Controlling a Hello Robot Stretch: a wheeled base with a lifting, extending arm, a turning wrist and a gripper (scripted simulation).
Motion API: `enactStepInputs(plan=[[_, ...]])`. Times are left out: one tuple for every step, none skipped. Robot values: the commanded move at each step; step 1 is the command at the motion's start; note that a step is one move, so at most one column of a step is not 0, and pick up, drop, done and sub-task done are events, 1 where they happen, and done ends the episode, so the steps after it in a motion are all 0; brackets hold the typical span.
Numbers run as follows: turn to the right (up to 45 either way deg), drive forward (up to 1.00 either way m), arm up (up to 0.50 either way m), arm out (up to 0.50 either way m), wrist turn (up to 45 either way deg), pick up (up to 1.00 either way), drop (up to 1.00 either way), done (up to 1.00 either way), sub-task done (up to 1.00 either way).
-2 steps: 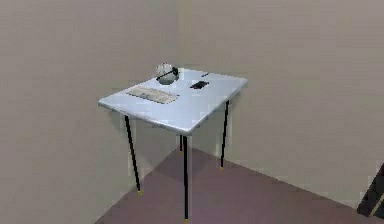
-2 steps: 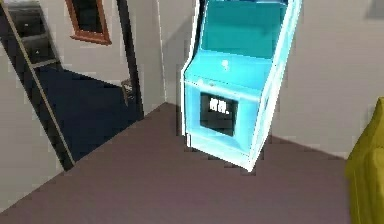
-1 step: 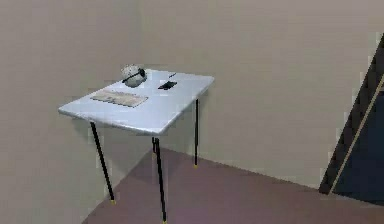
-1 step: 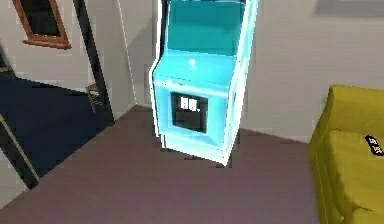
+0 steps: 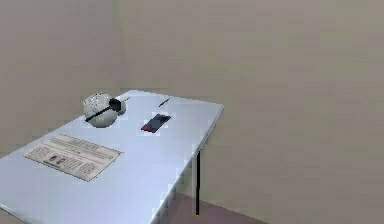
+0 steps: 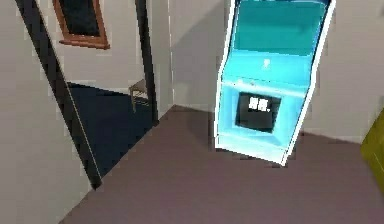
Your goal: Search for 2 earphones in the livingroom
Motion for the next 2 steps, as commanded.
enactStepInputs(plan=[[-18.0, 0.00, 0.00, 0.00, 0.0, 0.00, 0.00, 0.00, 0.00], [0.0, 0.00, 0.00, 0.00, 0.0, 0.00, 0.00, 1.00, 0.00]])
